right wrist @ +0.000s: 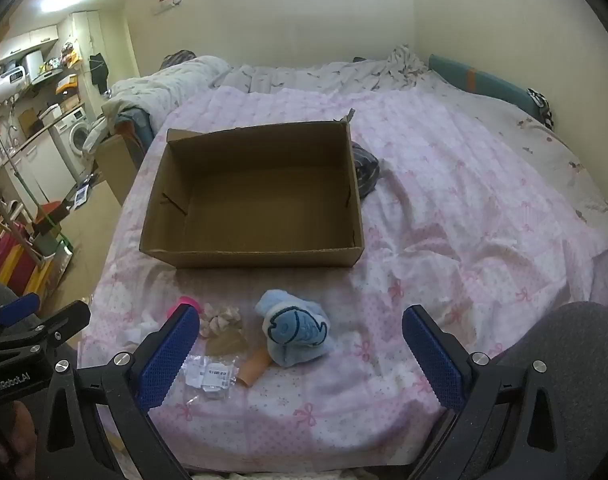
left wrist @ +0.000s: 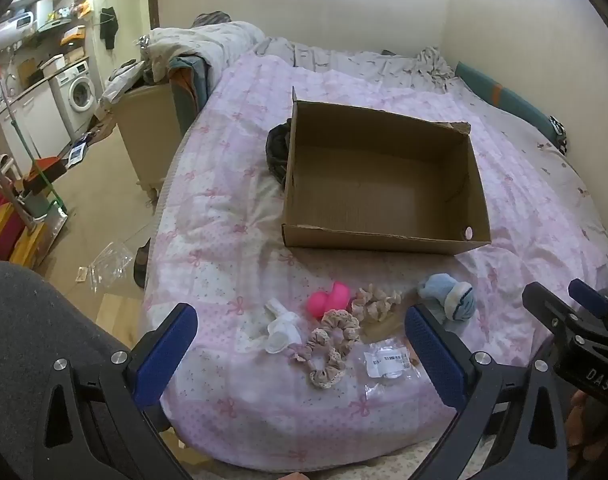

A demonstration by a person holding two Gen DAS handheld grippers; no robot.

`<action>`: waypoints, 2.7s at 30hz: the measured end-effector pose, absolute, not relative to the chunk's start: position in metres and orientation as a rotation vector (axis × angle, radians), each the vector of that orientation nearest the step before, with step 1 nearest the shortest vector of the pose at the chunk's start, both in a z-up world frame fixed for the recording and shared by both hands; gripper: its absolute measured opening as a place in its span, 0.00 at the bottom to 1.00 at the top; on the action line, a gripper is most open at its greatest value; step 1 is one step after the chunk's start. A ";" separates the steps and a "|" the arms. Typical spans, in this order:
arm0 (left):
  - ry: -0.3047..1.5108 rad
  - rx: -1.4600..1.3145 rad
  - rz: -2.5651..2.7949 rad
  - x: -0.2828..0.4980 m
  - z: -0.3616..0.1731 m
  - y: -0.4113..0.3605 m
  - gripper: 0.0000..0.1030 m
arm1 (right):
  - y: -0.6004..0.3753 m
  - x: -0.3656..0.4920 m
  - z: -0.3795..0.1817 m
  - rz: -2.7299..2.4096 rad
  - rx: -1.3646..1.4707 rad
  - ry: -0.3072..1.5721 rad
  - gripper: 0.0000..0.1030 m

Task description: Organize soft objects

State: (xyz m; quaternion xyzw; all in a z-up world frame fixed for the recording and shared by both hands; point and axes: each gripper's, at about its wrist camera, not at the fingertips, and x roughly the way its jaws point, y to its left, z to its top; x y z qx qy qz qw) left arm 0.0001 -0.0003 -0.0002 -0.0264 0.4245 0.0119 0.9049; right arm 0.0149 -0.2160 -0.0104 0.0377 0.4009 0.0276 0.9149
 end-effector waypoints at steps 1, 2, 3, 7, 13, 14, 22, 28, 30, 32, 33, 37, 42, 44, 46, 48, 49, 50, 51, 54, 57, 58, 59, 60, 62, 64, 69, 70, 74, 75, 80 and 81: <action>0.878 -0.052 0.024 0.000 0.000 -0.001 1.00 | -0.216 0.015 -0.010 0.055 0.075 0.825 1.00; 0.878 -0.048 0.023 0.000 -0.001 -0.002 1.00 | -0.216 0.015 -0.011 0.053 0.073 0.825 1.00; 0.877 -0.045 0.022 0.000 -0.001 -0.003 1.00 | -0.216 0.015 -0.011 0.053 0.072 0.825 1.00; 0.876 -0.060 0.025 0.000 0.000 0.000 1.00 | -0.216 0.015 -0.011 0.051 0.077 0.822 1.00; 0.873 -0.058 0.027 0.000 0.000 0.001 1.00 | -0.216 0.015 -0.011 0.055 0.076 0.825 1.00; 0.873 -0.056 0.027 0.000 -0.001 0.000 1.00 | -0.216 0.015 -0.011 0.055 0.077 0.825 1.00; 0.870 -0.053 0.028 0.000 -0.001 0.000 1.00 | -0.216 0.015 -0.011 0.054 0.077 0.824 1.00; 0.869 -0.052 0.029 0.000 -0.001 0.000 1.00 | -0.216 0.015 -0.011 0.053 0.077 0.824 1.00; 0.869 -0.052 0.029 0.000 -0.001 0.000 1.00 | -0.216 0.015 -0.011 0.055 0.078 0.824 1.00; 0.868 -0.051 0.030 0.000 0.000 0.000 1.00 | -0.216 0.015 -0.011 0.055 0.078 0.823 1.00; 0.869 -0.052 0.030 0.000 -0.001 0.000 1.00 | -0.216 0.015 -0.011 0.055 0.078 0.823 1.00; 0.868 -0.050 0.029 0.000 0.000 0.000 1.00 | -0.216 0.015 -0.011 0.054 0.078 0.824 1.00; 0.867 -0.050 0.029 0.000 0.000 0.000 1.00 | -0.216 0.015 -0.011 0.054 0.079 0.823 1.00; 0.867 -0.050 0.030 0.000 0.000 0.000 1.00 | -0.216 0.015 -0.011 0.054 0.079 0.824 1.00; 0.868 -0.049 0.030 0.000 -0.001 0.000 1.00 | -0.216 0.014 -0.011 0.054 0.079 0.824 1.00; 0.867 -0.050 0.029 0.000 0.000 0.000 1.00 | -0.216 0.014 -0.011 0.055 0.078 0.823 1.00; 0.867 -0.050 0.030 0.000 -0.001 0.000 1.00 | -0.216 0.014 -0.011 0.055 0.079 0.823 1.00; 0.867 -0.049 0.030 0.000 0.000 -0.001 1.00 | -0.216 0.014 -0.011 0.055 0.079 0.822 1.00; 0.867 -0.049 0.030 0.000 0.000 0.000 1.00 | -0.216 0.014 -0.011 0.055 0.079 0.823 1.00; 0.867 -0.050 0.030 -0.001 -0.001 0.000 1.00 | -0.216 0.014 -0.011 0.054 0.080 0.823 1.00; 0.866 -0.049 0.030 -0.001 -0.001 -0.001 1.00 | -0.216 0.014 -0.011 0.055 0.079 0.823 1.00; 0.867 -0.049 0.030 -0.001 0.000 -0.001 1.00 | -0.216 0.014 -0.011 0.055 0.079 0.823 1.00; 0.866 -0.049 0.030 -0.001 0.000 -0.001 1.00 | -0.216 0.014 -0.011 0.055 0.080 0.823 1.00; 0.866 -0.049 0.030 -0.001 0.000 -0.001 1.00 | -0.216 0.014 -0.011 0.055 0.080 0.823 1.00; 0.866 -0.049 0.030 -0.001 0.000 -0.001 1.00 | -0.216 0.014 -0.011 0.055 0.081 0.824 1.00; 0.866 -0.049 0.030 -0.001 0.000 -0.001 1.00 | -0.216 0.014 -0.010 0.055 0.080 0.823 1.00; 0.866 -0.047 0.030 -0.001 -0.001 -0.001 1.00 | -0.216 0.014 -0.010 0.055 0.081 0.823 1.00; 0.866 -0.048 0.031 -0.001 0.000 -0.001 1.00 | -0.216 0.014 -0.010 0.055 0.082 0.824 1.00; 0.865 -0.048 0.030 -0.001 0.000 -0.001 1.00 | -0.216 0.014 -0.010 0.055 0.080 0.823 1.00; 0.866 -0.048 0.030 -0.001 -0.001 -0.001 1.00 | -0.216 0.014 -0.011 0.055 0.081 0.823 1.00; 0.865 -0.048 0.030 -0.001 0.000 -0.001 1.00 | -0.216 0.014 -0.011 0.056 0.080 0.824 1.00; 0.865 -0.047 0.030 -0.001 0.000 -0.001 1.00 | -0.216 0.014 -0.011 0.056 0.078 0.824 1.00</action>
